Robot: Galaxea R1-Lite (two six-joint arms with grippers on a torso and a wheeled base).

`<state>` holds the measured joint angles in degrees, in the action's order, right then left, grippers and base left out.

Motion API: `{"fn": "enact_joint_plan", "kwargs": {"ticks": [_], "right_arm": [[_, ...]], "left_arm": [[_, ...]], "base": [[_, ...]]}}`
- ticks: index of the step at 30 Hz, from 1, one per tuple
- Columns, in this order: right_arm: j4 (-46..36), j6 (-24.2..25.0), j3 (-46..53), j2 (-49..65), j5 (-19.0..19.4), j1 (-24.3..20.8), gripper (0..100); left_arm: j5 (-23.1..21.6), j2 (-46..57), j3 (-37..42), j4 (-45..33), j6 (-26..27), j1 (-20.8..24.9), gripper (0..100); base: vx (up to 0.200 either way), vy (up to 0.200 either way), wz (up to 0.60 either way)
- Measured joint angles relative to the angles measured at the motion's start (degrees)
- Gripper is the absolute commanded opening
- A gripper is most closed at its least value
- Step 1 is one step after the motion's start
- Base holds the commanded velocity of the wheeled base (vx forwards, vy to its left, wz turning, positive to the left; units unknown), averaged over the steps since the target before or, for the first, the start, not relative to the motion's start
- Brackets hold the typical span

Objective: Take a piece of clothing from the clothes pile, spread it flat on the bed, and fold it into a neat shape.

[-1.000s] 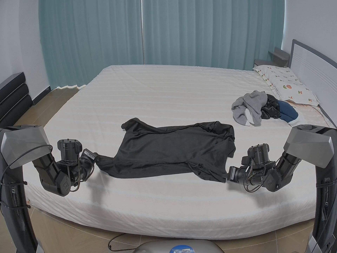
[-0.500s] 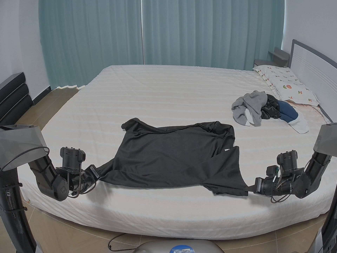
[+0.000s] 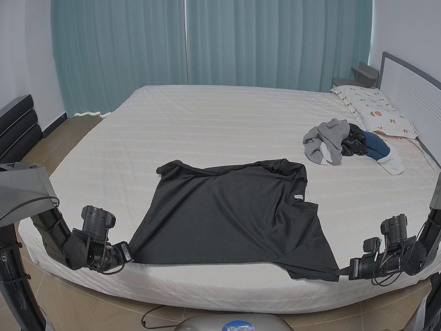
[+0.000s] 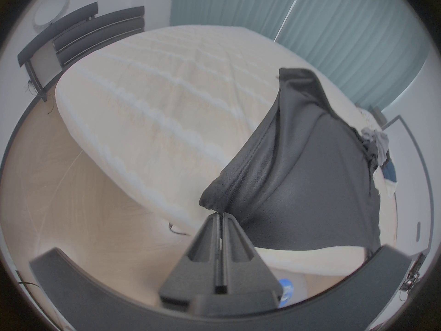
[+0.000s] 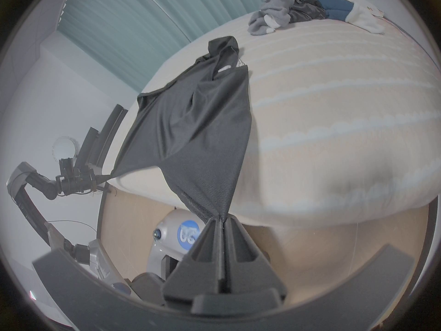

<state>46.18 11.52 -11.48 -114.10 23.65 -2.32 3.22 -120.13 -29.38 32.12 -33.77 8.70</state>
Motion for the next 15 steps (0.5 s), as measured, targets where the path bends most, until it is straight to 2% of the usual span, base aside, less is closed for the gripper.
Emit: {"fn": "enact_joint_plan", "kwargs": {"ticks": [5, 6, 12, 15], "right_arm": [[-0.23, -1.26, 2.1, -0.48, -1.29, -1.93, 0], [-0.28, -1.27, 2.23, -0.61, -1.35, -2.23, 100], [0.24, -0.96, 1.84, -1.99, -1.24, -3.13, 100], [0.62, 0.74, -0.12, -2.4, -0.91, -3.13, 100]], "left_arm": [[0.0, 0.37, -0.41, -2.23, 0.55, 0.35, 0], [0.01, 0.37, -0.44, -2.21, 0.55, 0.35, 100], [-0.11, 0.37, -0.57, -2.05, 0.44, 0.46, 100], [-0.51, 0.69, -0.63, -1.94, 0.2, 0.63, 100]], "base": [[0.0, 0.0, 0.0], [0.0, 0.0, 0.0], [0.0, 0.0, 0.0], [0.0, 0.0, 0.0]]}}
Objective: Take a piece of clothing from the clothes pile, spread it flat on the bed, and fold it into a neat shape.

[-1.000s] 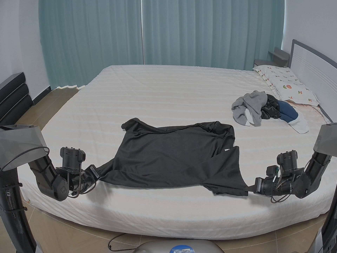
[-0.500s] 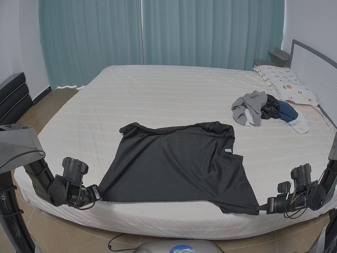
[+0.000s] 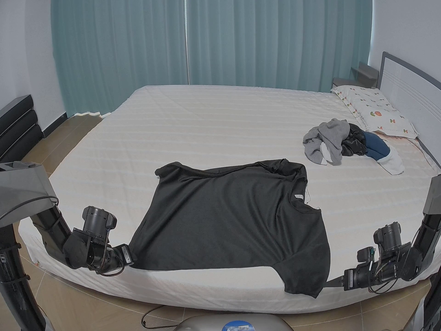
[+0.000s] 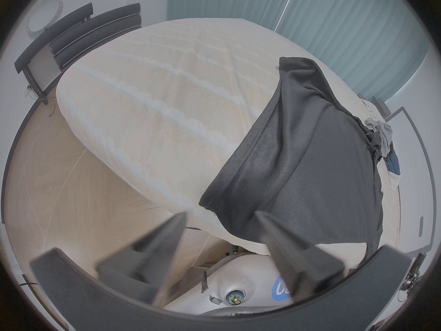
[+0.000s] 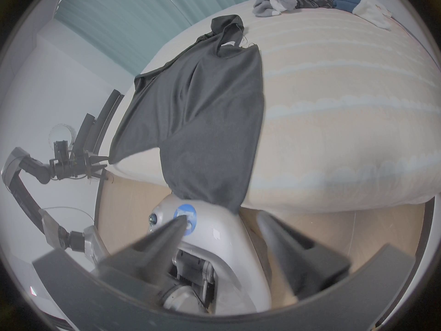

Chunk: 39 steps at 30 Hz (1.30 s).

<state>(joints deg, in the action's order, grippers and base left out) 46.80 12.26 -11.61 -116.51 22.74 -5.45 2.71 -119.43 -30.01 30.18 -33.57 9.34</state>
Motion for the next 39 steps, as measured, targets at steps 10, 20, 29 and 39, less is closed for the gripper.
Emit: {"fn": "enact_joint_plan", "kwargs": {"ticks": [10, 20, 29, 39], "right_arm": [[1.16, 20.74, -7.11, 1.32, 3.97, -2.16, 100], [13.34, 35.04, -8.79, 0.07, 3.16, -4.72, 100], [14.51, 36.91, -9.01, -1.38, 1.6, -4.99, 100], [14.53, 37.22, -9.4, -1.79, 1.57, -4.94, 100]], "left_arm": [[-4.6, 3.39, -1.1, 0.11, -2.15, -0.2, 100], [-6.45, 4.91, -4.49, -0.41, -8.66, -1.22, 100], [-6.64, 5.1, -4.96, 0.09, -8.83, -1.93, 100], [-6.86, 4.99, -5.68, 1.4, -9.2, -1.54, 100]], "base": [[0.0, 0.0, 0.0], [0.0, 0.14, 0.0], [0.0, 0.111, 0.0], [0.1, 0.0, 0.0]]}}
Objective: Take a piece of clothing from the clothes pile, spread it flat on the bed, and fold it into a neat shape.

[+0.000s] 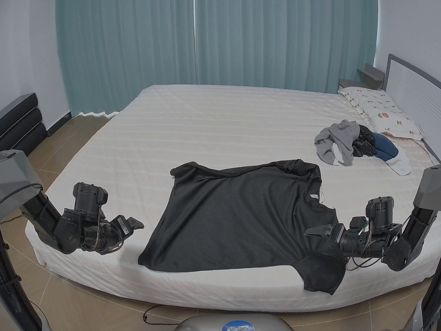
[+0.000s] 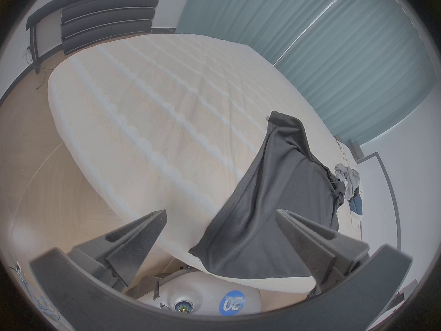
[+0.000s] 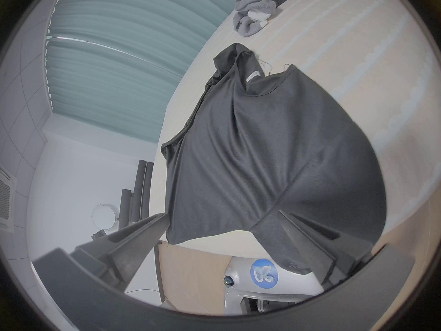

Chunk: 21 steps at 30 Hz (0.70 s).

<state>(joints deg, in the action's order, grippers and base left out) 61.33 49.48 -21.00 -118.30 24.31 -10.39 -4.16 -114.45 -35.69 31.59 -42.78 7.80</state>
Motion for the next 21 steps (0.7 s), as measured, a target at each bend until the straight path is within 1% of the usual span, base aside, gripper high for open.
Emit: {"fn": "enact_joint_plan", "kwargs": {"ticks": [10, 21], "right_arm": [[0.06, 0.0, -0.02, -0.37, -0.09, -0.44, 100], [0.11, -0.02, -0.02, -0.41, -0.12, -0.52, 100]], "left_arm": [[-0.99, -0.11, 0.26, 1.34, -0.96, 0.35, 100], [-0.96, -0.52, -0.05, 1.37, -2.63, 0.49, 100]], "base": [[0.2, 0.0, 0.0], [0.0, 0.0, 0.0]]}}
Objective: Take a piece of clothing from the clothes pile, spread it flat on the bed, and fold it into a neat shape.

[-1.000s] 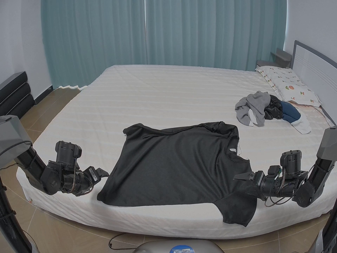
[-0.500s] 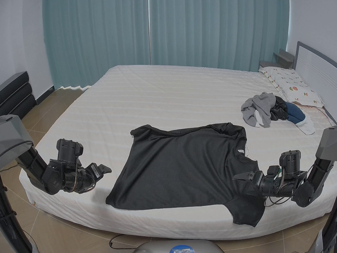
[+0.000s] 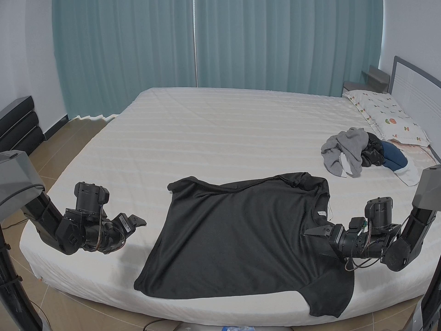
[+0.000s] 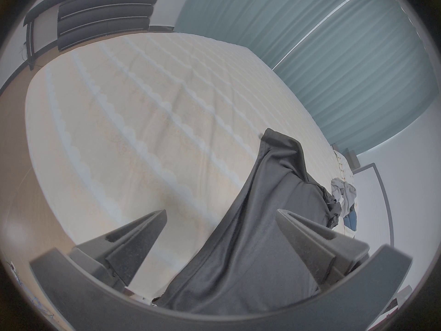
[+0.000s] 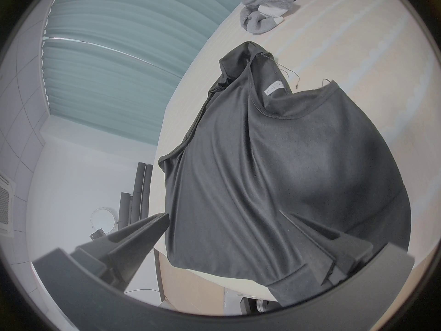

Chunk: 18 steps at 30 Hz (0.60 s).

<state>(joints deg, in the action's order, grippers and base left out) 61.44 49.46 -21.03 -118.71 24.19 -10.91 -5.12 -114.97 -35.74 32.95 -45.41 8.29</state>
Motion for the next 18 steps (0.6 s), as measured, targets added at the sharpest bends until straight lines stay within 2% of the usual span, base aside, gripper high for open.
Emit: {"fn": "enact_joint_plan", "kwargs": {"ticks": [7, 10, 16, 18], "right_arm": [[1.89, 0.07, 0.02, -0.06, -0.05, 0.02, 100], [3.97, 0.11, 0.17, -0.48, -0.88, 0.0, 100], [6.7, 0.09, 0.39, -2.1, -3.3, -0.5, 100], [6.85, 0.27, 0.39, -2.4, -3.39, -0.69, 100]], "left_arm": [[0.01, -0.52, -0.72, -0.02, -2.27, 0.06, 100], [-0.05, -0.99, -1.46, 0.02, -4.73, 0.55, 100], [-0.07, -1.45, -1.99, 0.09, -5.36, 1.49, 100], [-0.1, -1.51, -2.01, 0.06, -5.39, 1.52, 100]], "base": [[0.0, 0.0, 0.0], [0.0, -0.2, 0.0], [0.0, -0.2, 0.0], [0.0, 0.0, 0.0]]}}
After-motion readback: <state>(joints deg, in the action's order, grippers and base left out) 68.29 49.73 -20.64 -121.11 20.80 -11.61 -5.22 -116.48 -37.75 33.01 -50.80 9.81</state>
